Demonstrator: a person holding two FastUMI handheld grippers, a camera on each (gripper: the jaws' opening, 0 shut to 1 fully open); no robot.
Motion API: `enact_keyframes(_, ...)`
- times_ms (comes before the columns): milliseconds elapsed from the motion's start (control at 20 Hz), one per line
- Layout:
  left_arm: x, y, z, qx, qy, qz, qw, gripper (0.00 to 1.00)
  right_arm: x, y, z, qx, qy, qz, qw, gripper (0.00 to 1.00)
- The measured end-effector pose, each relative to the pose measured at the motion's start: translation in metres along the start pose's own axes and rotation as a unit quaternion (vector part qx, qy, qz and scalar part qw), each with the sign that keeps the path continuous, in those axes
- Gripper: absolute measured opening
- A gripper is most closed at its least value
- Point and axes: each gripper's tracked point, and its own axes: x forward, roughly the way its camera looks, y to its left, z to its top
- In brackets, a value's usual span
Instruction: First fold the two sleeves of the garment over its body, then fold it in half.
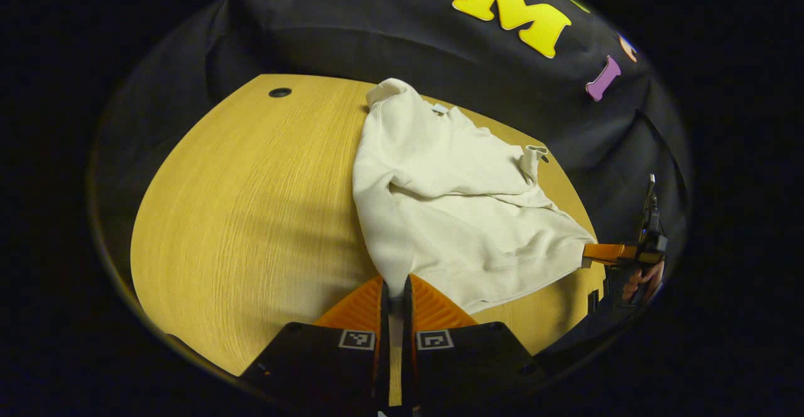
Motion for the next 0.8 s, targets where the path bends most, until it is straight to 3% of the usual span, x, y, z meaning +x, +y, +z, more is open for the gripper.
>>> enact_keyframes(400,-0.016,-0.022,0.121,0.047,-0.106,-0.01,0.993,0.1,-0.024,0.06,0.111,-0.019,-0.085,0.053,0.995,0.04)
enact_keyframes(800,-0.003,-0.038,0.236,0.06,-0.158,-0.011,0.986,0.1,-0.018,0.115,0.214,-0.066,-0.134,0.079,0.986,0.04)
